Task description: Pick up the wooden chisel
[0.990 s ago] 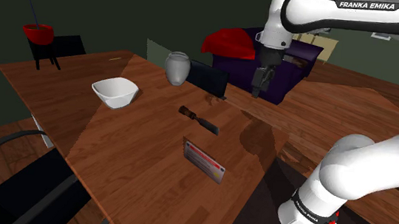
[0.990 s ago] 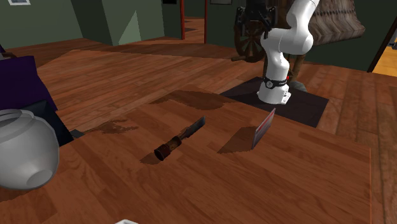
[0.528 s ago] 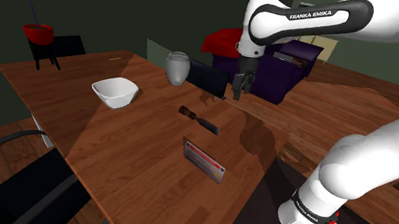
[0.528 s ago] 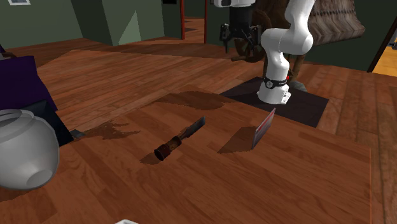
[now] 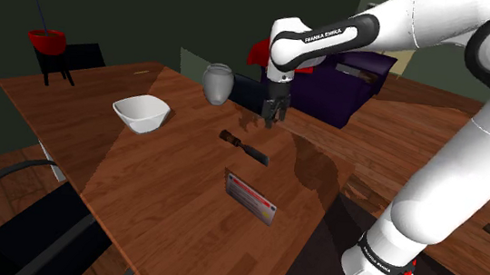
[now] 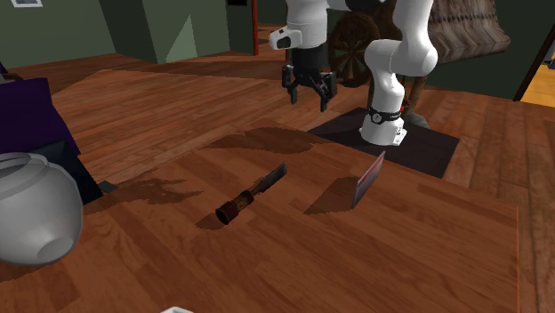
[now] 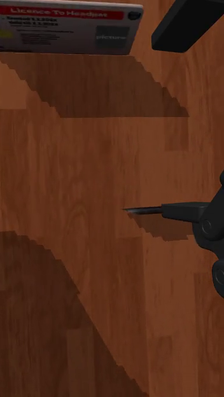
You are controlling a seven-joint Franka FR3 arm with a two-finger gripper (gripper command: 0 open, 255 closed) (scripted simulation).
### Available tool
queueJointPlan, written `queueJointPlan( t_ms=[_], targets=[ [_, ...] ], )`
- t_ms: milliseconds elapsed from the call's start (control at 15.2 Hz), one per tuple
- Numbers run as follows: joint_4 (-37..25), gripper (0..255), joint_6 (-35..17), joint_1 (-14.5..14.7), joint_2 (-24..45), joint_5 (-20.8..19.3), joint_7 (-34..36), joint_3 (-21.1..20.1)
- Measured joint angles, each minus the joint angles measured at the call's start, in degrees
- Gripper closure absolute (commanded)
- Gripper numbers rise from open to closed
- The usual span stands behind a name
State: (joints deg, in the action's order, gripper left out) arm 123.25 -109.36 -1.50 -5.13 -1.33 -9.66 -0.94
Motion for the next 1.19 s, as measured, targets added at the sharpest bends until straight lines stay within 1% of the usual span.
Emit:
queueJointPlan(
  t_ms=[198,528,792,1188],
  targets=[
    [-3.9,0,-1.6,-0.2,6.4,-0.7,0.1,0.2],
    [-13.0,0,-3.3,-0.4,18.6,-1.9,0.4,0.5],
    [-21.5,0,-2.8,-0.3,27.9,-2.6,0.8,0.7],
    [-37.4,0,-0.1,-0.4,42.8,-3.4,0.6,1.3]
  ],
)
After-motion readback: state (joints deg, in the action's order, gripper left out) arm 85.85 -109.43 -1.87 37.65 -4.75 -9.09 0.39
